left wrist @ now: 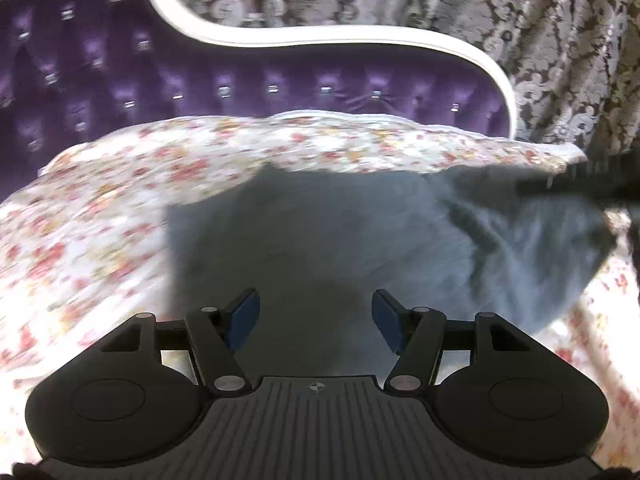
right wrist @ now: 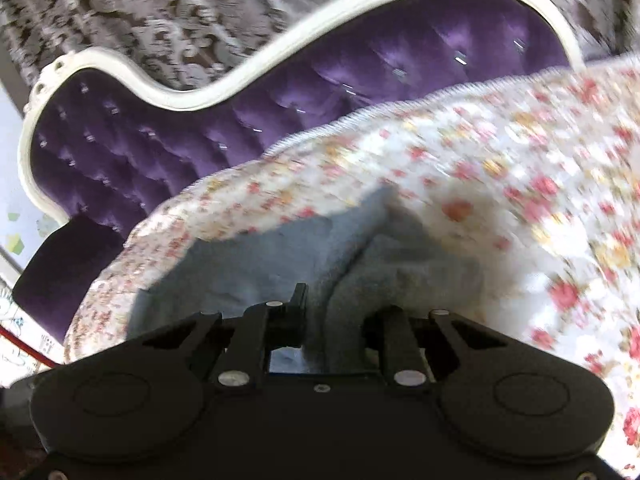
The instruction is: Fold small clothes
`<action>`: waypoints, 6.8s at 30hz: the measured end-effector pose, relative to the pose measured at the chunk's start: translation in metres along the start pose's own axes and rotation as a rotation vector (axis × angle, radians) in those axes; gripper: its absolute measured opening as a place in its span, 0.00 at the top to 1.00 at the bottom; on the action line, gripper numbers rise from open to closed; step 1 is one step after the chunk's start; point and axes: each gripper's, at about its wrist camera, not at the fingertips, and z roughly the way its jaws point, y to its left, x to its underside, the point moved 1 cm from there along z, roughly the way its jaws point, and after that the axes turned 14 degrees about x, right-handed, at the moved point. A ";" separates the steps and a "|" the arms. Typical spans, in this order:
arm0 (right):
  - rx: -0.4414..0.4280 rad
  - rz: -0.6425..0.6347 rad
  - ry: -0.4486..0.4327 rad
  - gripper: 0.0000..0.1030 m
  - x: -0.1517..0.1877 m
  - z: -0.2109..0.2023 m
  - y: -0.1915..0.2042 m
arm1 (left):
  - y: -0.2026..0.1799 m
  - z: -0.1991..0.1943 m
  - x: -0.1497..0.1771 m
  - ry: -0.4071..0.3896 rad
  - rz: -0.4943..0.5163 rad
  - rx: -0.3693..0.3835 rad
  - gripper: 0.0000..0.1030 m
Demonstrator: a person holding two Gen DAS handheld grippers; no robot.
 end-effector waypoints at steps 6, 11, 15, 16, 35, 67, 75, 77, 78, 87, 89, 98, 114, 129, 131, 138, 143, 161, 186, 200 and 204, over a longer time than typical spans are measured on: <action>-0.079 -0.102 0.006 0.74 -0.014 0.004 0.076 | 0.033 -0.044 0.032 -0.043 -0.063 -0.039 0.41; -0.119 -0.169 0.044 0.74 -0.004 0.030 0.139 | 0.055 -0.067 0.049 -0.075 -0.127 -0.048 0.41; -0.138 -0.200 0.071 0.74 0.012 0.049 0.177 | 0.068 -0.078 0.058 -0.081 -0.156 -0.052 0.41; -0.142 -0.205 0.077 0.74 0.015 0.053 0.185 | 0.071 -0.080 0.060 -0.083 -0.162 -0.051 0.41; -0.315 -0.317 -0.057 0.26 0.025 0.033 0.239 | 0.088 -0.092 0.066 -0.090 -0.203 -0.033 0.41; -0.010 -0.429 -0.138 0.13 0.108 0.001 0.102 | 0.089 -0.029 0.019 -0.085 -0.174 -0.017 0.33; -0.113 -0.261 -0.122 0.12 0.087 0.000 0.086 | 0.086 -0.023 0.009 -0.054 -0.220 0.101 0.19; -0.126 -0.239 -0.115 0.12 0.086 0.001 0.084 | 0.083 -0.008 0.014 0.001 -0.213 0.107 0.19; -0.132 -0.233 -0.112 0.12 0.086 0.002 0.083 | 0.083 -0.001 0.016 0.016 -0.212 0.107 0.19; -0.220 -0.173 -0.064 0.10 0.072 0.026 0.075 | 0.092 0.030 0.015 0.018 -0.318 0.189 0.19; -0.228 -0.142 -0.042 0.10 0.068 0.039 0.072 | 0.093 0.034 0.014 0.004 -0.325 0.195 0.17; -0.332 -0.032 0.074 0.08 0.053 0.105 0.077 | 0.091 0.047 0.006 -0.028 -0.323 0.235 0.10; -0.270 -0.235 0.032 0.27 0.048 0.113 0.096 | 0.093 0.046 0.007 -0.035 -0.323 0.279 0.10; -0.326 0.043 0.100 0.51 0.035 0.135 0.064 | 0.130 0.052 0.017 -0.095 -0.552 0.411 0.71; -0.301 0.028 0.097 0.57 0.035 0.131 0.068 | 0.126 0.049 0.015 -0.090 -0.543 0.404 0.72; -0.234 0.066 0.103 0.68 0.038 0.085 0.065 | 0.100 0.020 0.010 -0.071 -0.573 0.469 0.73; -0.199 0.075 0.124 0.69 0.063 0.036 0.045 | 0.063 -0.007 0.029 -0.008 -0.536 0.523 0.73; -0.038 0.089 0.047 0.50 0.164 -0.047 -0.003 | -0.001 -0.072 0.121 0.024 -0.369 0.348 0.53; 0.007 -0.351 -0.204 0.66 0.227 -0.135 0.067 | -0.074 -0.095 0.118 -0.138 0.126 0.026 0.40; 0.072 -0.377 -0.147 0.66 0.256 -0.134 0.066 | -0.023 -0.096 0.144 -0.134 -0.155 0.054 0.28; 0.068 -0.365 -0.143 0.65 0.256 -0.136 0.065 | -0.014 -0.104 0.145 -0.128 -0.191 0.050 0.28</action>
